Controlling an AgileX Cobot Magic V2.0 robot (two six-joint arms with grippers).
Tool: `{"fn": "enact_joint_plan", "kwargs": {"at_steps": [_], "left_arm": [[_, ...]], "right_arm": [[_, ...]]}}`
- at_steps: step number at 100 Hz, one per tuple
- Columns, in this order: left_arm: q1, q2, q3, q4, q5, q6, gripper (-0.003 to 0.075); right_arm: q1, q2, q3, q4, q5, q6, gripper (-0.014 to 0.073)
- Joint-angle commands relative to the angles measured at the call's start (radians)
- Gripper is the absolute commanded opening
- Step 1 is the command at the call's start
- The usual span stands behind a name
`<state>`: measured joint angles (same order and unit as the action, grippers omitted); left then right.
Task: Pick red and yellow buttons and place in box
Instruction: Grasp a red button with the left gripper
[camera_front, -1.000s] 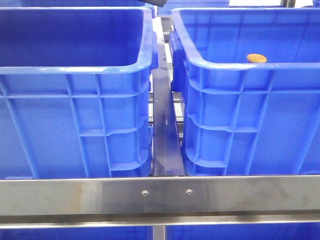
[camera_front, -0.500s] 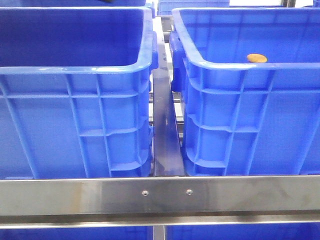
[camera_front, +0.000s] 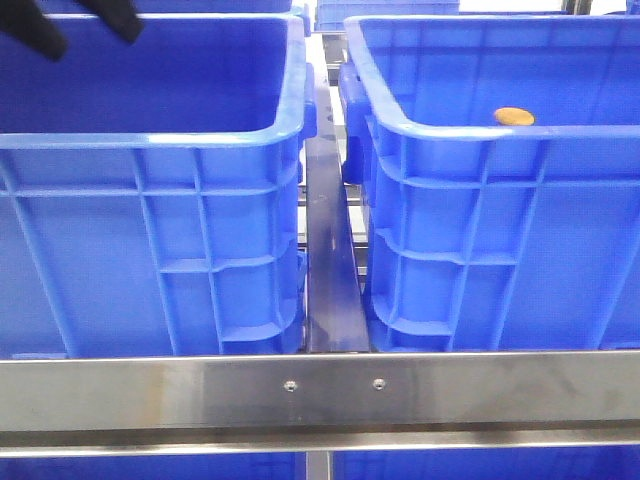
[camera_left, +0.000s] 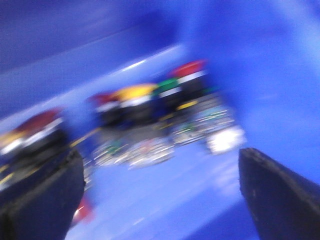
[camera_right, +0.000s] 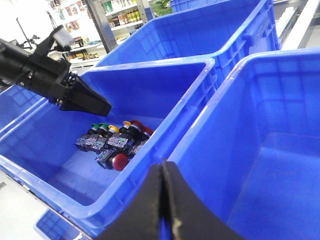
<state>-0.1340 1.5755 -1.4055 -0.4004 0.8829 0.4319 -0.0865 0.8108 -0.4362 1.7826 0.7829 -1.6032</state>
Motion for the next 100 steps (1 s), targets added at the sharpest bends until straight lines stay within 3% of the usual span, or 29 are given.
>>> {"fn": "enact_joint_plan", "kwargs": {"at_steps": [1,16,28,100], "left_arm": [[0.002,-0.046,-0.029,0.125,-0.053,-0.160,0.0585],[0.000,-0.046,-0.029,0.341,-0.053,-0.382,0.0585],[0.000,-0.044,-0.029,0.420,-0.055,-0.467,0.0585],[0.000,0.129,-0.029,0.324,-0.093,-0.474,0.0585]], "right_arm": [[-0.001,-0.009,-0.023,0.097,0.038,-0.001,-0.0069],[-0.001,-0.009,-0.023,0.097,0.038,-0.001,-0.0069],[-0.001,-0.009,-0.023,0.097,0.038,-0.001,-0.0069],[-0.001,-0.009,-0.023,0.098,0.038,-0.001,-0.0069]]}}
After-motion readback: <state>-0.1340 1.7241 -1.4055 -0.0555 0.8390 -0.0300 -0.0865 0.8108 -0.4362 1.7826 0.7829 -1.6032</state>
